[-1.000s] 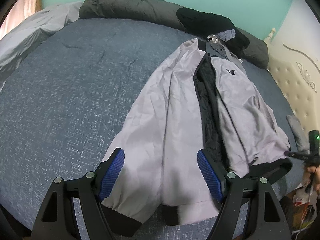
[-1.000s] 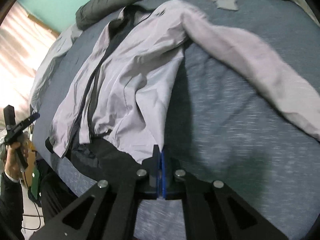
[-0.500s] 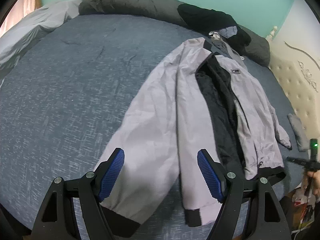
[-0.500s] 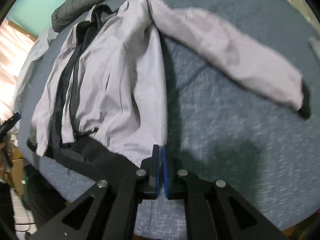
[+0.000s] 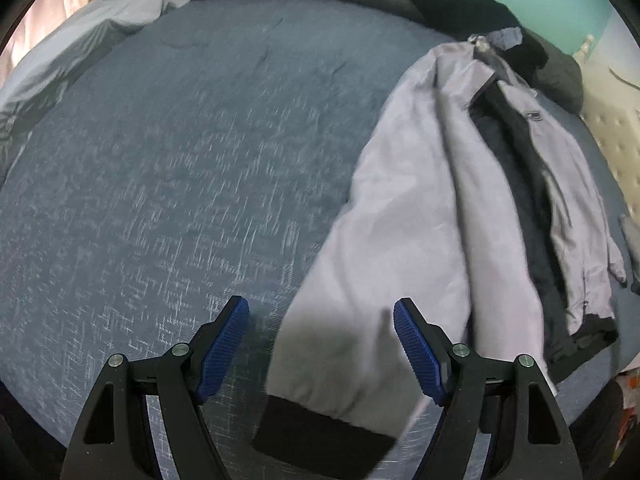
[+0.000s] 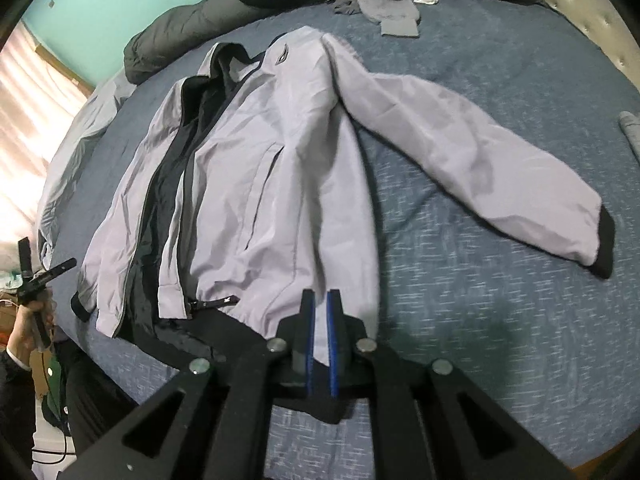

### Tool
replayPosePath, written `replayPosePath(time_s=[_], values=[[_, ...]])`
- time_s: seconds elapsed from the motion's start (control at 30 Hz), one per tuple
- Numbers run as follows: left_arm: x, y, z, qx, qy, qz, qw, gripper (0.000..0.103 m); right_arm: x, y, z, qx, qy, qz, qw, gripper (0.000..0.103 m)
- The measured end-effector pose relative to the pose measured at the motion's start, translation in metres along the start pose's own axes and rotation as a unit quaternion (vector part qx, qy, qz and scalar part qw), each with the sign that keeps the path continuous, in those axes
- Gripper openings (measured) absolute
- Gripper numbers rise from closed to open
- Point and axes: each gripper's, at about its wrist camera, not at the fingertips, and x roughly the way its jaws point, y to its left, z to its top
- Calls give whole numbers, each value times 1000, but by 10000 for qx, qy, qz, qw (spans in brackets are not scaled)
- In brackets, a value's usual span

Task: Fold clothes
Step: 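Release the sleeve and smooth the jacket front with the right gripper, then grasp the other sleeve with the left gripper and pull it outward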

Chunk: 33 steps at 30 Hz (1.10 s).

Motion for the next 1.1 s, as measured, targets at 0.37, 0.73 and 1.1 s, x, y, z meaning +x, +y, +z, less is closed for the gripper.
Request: replayPosePath(time_s=[0.37,0.73,1.1], values=[[20,-6,-14,246,263,-354,9987,16,12,15,5,-78,77,11,9999,5],[-7,-15,-5,546,-29,-147,9984,4,13,10,4,-26,27,87,10000,5],[-64,-15,25,764,-804,332,9933,2,10,-4,-1,162,-31,100,9998,5]])
